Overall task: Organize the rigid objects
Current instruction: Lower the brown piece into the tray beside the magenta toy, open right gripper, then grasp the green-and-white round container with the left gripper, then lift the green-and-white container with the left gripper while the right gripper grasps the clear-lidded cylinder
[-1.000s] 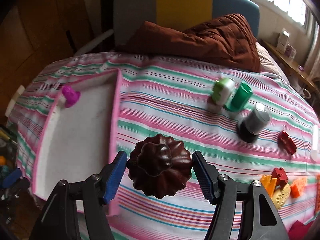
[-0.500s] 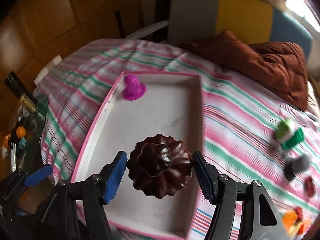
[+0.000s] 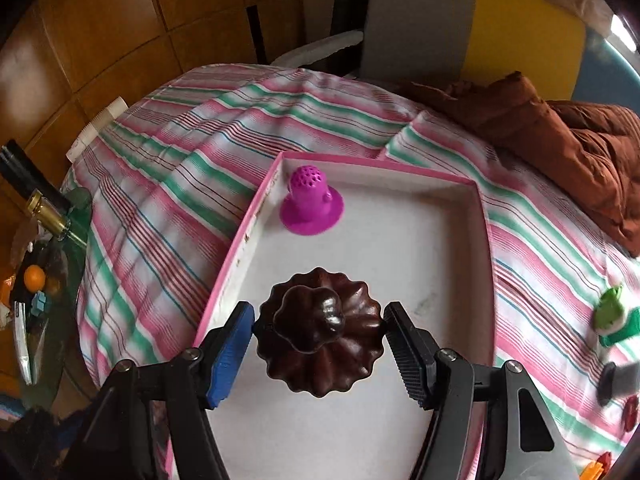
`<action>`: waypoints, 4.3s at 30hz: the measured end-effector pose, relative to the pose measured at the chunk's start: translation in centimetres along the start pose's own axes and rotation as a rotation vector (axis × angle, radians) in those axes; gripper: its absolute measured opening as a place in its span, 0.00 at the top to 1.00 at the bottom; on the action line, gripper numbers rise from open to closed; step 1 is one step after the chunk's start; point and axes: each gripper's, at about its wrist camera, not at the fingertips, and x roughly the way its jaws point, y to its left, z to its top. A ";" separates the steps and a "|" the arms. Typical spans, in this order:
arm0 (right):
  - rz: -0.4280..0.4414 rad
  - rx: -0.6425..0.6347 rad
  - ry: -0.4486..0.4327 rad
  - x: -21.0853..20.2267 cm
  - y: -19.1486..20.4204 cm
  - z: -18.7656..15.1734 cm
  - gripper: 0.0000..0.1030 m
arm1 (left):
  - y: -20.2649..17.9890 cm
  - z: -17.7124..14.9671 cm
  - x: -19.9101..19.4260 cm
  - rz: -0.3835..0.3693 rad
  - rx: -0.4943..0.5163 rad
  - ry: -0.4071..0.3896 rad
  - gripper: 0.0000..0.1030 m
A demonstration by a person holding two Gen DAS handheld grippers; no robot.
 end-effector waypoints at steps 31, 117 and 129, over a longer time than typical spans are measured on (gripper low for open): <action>-0.057 0.241 -0.174 -11.4 -12.4 -10.2 0.15 | -2.5 0.4 -0.8 -0.048 0.056 -0.006 0.47; -0.175 0.785 -0.286 -16.9 -32.6 -18.9 0.10 | -21.7 2.3 4.0 -0.344 0.410 0.064 0.59; -0.256 0.628 -0.080 -7.3 -33.1 -11.8 0.50 | -17.4 2.2 2.5 -0.330 0.307 0.058 0.59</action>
